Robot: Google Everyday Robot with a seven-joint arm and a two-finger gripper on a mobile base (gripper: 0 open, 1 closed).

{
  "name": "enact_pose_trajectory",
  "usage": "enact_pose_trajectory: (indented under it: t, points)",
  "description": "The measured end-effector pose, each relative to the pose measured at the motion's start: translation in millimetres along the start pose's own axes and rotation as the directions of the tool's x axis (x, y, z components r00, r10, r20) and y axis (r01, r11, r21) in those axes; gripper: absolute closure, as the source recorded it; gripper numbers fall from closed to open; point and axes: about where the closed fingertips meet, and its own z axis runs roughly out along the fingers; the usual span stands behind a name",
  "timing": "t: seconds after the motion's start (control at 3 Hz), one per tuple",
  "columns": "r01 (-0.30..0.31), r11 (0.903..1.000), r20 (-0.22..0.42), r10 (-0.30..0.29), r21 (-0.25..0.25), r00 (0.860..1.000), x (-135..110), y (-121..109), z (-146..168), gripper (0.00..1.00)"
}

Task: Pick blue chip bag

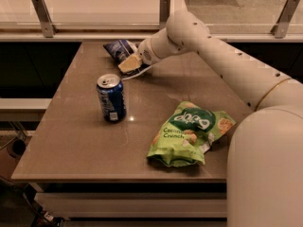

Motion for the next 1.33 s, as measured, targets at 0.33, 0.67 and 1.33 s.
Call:
enact_pose_trajectory:
  t: [0.33, 0.67, 1.33]
  points:
    - [0.000, 1.0000, 0.000, 0.000, 0.000, 1.000, 0, 0, 0, 1.00]
    - [0.000, 1.0000, 0.000, 0.000, 0.000, 1.000, 0, 0, 0, 1.00]
    - [0.095, 0.9951, 0.114, -0.091, -0.026, 0.989, -53, 6, -46, 1.00]
